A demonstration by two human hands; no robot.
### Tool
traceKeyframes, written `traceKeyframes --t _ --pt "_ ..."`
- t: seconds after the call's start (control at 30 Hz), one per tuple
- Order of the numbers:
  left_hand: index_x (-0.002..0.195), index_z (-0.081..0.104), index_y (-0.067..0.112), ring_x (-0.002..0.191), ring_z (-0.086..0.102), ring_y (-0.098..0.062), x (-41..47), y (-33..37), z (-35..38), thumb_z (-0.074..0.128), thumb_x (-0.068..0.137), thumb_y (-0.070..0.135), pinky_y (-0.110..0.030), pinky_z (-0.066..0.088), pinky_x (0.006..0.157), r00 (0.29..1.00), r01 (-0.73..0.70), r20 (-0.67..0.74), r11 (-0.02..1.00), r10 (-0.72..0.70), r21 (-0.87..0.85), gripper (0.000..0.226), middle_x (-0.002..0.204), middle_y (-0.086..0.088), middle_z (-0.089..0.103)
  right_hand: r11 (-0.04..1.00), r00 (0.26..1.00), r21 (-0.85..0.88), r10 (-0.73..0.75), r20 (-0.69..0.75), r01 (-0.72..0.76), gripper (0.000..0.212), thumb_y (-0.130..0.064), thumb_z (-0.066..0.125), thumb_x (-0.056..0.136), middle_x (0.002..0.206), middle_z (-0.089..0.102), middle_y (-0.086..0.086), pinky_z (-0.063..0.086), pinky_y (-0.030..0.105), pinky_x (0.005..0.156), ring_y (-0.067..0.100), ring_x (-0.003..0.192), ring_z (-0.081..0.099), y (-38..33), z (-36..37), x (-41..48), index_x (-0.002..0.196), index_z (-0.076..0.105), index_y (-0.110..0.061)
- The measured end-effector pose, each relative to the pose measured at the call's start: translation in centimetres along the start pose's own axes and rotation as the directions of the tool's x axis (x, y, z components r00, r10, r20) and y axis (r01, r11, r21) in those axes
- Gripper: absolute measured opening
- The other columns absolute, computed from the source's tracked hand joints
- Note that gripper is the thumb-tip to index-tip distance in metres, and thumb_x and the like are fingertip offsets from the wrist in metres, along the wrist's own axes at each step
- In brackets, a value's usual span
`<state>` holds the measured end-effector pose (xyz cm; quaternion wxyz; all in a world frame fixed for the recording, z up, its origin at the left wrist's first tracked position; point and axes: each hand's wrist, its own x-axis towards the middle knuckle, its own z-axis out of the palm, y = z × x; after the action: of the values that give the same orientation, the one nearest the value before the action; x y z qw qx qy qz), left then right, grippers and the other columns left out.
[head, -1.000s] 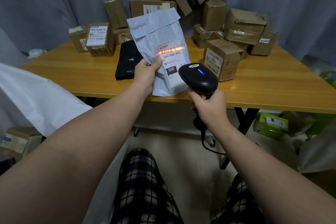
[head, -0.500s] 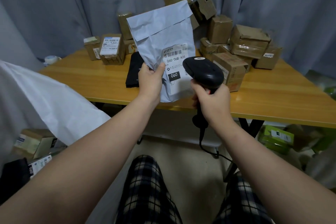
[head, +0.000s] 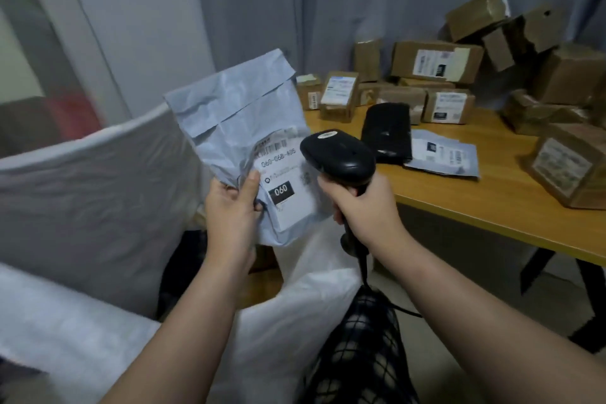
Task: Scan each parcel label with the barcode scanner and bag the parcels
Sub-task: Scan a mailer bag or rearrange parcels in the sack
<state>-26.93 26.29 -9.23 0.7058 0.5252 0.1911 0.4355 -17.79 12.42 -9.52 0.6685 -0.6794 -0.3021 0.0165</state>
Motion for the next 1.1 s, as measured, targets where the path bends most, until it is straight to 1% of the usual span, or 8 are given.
traceKeyframes --t 0.13,0.23,0.33,0.4,0.5,0.63,0.83,1.1 --pt "0.088 0.055 0.023 0.067 0.066 -0.003 0.6 -0.1 -5.6 0.062 0.092 0.008 -0.023 0.052 0.06 0.987 -0.073 -0.122 0.972 0.102 0.225 0.017 0.072 0.01 0.068 0.992 0.988 -0.106 0.086 0.129 -0.072 0.02 -0.025 0.075 0.081 0.056 0.058 0.002 0.047 0.032 0.055 0.011 0.051 0.058 1.4 3.6 -0.5 0.081 0.064 -0.008" --pt "0.09 0.059 0.019 0.076 0.063 -0.012 2.7 -0.4 -7.8 0.062 0.091 0.009 -0.023 0.047 0.061 0.994 -0.06 -0.052 0.874 0.097 0.481 0.011 0.077 0.011 0.066 0.974 0.979 -0.204 0.128 0.16 -0.094 0.03 -0.031 0.075 0.079 0.062 0.06 0.013 0.054 0.044 0.062 0.019 0.057 0.06 2.6 5.3 -0.5 0.082 0.062 -0.004" --pt "0.108 0.062 0.009 0.093 0.062 -0.025 4.9 -1.2 -9.1 0.061 0.09 0.015 -0.029 0.043 0.071 0.998 -0.031 0.058 0.566 -0.03 0.824 0.019 0.1 -0.006 0.067 0.963 0.972 -0.246 0.156 0.176 -0.11 0.027 -0.037 0.075 0.076 0.055 0.057 -0.005 0.056 0.048 0.065 0.02 0.059 0.06 3.8 6.3 -0.4 0.068 0.058 -0.017" --pt "0.115 0.061 0.011 0.097 0.061 -0.027 5.3 -2.0 -9.8 0.059 0.087 0.013 -0.03 0.044 0.077 0.96 -0.003 0.127 0.444 -0.25 0.896 0.028 0.105 -0.009 0.066 0.957 0.968 -0.258 0.181 0.174 -0.132 0.024 -0.036 0.075 0.078 0.056 0.058 -0.009 0.056 0.044 0.067 0.017 0.061 0.061 4.5 6.5 -0.5 0.067 0.057 -0.025" --pt "0.102 0.059 0.025 0.099 0.061 -0.026 4.7 -4.1 -10.7 0.057 0.077 0.022 -0.038 0.046 0.094 0.865 0.043 0.098 0.268 -0.491 0.963 0.025 0.108 -0.005 0.067 0.944 0.965 -0.288 0.212 0.152 -0.162 0.026 -0.035 0.075 0.08 0.056 0.057 -0.008 0.054 0.041 0.066 0.018 0.06 0.06 5.6 6.5 -1.0 0.066 0.055 -0.026" --pt "0.132 0.036 0.018 0.116 0.048 -0.033 4.6 -6.5 -10.7 0.062 0.083 0.033 -0.043 0.033 0.1 0.872 -0.018 -0.005 -0.043 -0.489 0.999 0.058 0.123 -0.009 0.054 0.921 0.955 -0.32 0.272 0.116 -0.223 0.024 -0.033 0.073 0.082 0.057 0.058 -0.003 0.054 0.04 0.063 0.016 0.054 0.06 6.7 6.1 -1.5 0.071 0.057 -0.019" --pt "0.138 0.039 0.022 0.123 0.045 -0.031 5.3 -6.4 -6.9 0.063 0.086 0.038 -0.045 0.037 0.1 0.948 -0.159 0.197 0.164 -0.248 0.973 0.059 0.133 -0.006 0.052 0.905 0.959 -0.336 0.284 0.02 -0.262 0.023 -0.032 0.072 0.082 0.062 0.063 0.006 0.055 0.039 0.067 0.022 0.06 0.065 6.6 4.4 -1.4 0.073 0.06 -0.014" --pt "0.139 0.039 0.024 0.122 0.045 -0.027 4.2 -6.1 4.6 0.056 0.092 0.04 -0.043 0.033 0.097 0.826 -0.523 0.547 0.178 -0.137 0.834 0.052 0.131 -0.003 0.054 0.936 0.955 -0.219 0.239 -0.174 -0.274 0.023 -0.026 0.072 0.084 0.058 0.06 0.005 0.049 0.034 0.055 0.019 0.051 0.06 5.1 -4.0 0.9 0.07 0.061 -0.011"
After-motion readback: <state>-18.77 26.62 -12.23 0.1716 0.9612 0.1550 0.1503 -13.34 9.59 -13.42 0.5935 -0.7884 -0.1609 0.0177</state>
